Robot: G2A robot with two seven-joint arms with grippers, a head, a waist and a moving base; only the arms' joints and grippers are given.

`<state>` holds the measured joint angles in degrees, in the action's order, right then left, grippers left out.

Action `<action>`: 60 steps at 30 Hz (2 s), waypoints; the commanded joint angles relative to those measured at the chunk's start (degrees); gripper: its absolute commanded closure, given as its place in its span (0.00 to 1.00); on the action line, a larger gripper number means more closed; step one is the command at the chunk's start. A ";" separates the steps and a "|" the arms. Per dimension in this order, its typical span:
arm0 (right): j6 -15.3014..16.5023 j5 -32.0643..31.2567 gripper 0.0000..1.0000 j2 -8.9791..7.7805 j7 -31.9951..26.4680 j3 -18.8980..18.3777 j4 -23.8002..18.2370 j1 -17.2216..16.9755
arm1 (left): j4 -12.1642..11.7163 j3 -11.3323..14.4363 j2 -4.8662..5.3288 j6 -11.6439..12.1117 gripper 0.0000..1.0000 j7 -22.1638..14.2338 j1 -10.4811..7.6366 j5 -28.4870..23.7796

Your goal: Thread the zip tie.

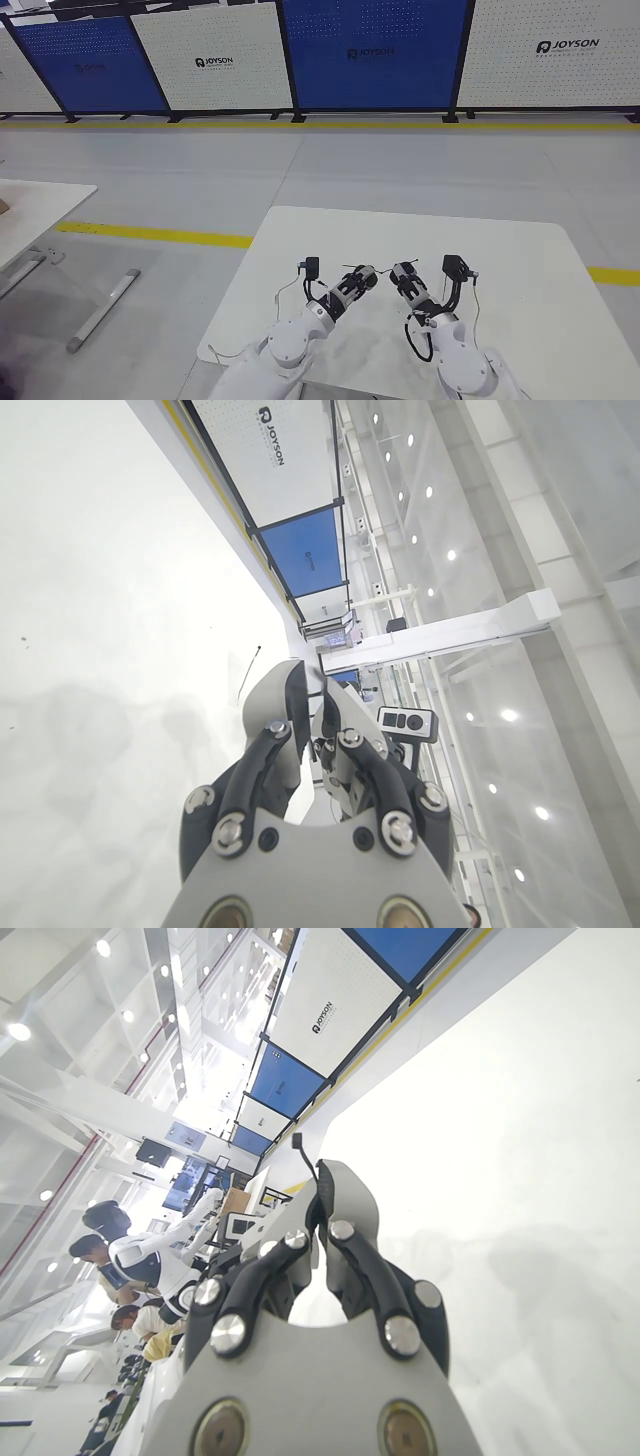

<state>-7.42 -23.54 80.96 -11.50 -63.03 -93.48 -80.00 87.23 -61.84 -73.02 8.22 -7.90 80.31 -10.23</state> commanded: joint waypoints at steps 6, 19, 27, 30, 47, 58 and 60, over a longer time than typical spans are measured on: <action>-0.14 -0.42 1.00 0.00 -0.23 0.23 0.04 0.25 | 0.03 -0.06 0.02 -0.09 0.85 0.12 0.03 0.42; 0.04 -2.42 1.00 -0.18 -0.71 0.48 -1.13 -0.16 | 0.09 0.46 -0.07 -0.92 1.00 0.76 -0.17 1.44; 0.53 -2.58 1.00 -0.29 -0.96 0.31 -1.38 -0.45 | 0.16 0.68 -0.13 -0.85 1.00 0.66 -0.14 1.41; 0.39 -2.87 1.00 -0.31 -1.26 0.44 -1.24 -0.44 | 0.38 0.61 -0.12 -0.43 1.00 0.68 0.01 1.30; 0.20 -3.72 1.00 -0.36 -3.35 1.28 -0.56 0.41 | 0.80 0.49 -0.03 0.19 1.00 0.55 0.54 2.20; 0.72 -2.12 0.39 -0.30 -3.02 1.08 -0.35 0.51 | 0.53 0.39 -0.07 -0.38 1.00 1.17 0.44 2.31; 1.10 -1.93 0.37 -0.32 -2.45 0.89 -0.60 0.24 | 0.41 0.45 -0.09 -0.51 1.00 1.16 0.34 2.30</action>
<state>-6.45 -25.54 80.65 -14.17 -62.05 -93.98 -79.65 87.70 -61.43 -73.10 7.77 -6.73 80.70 -7.94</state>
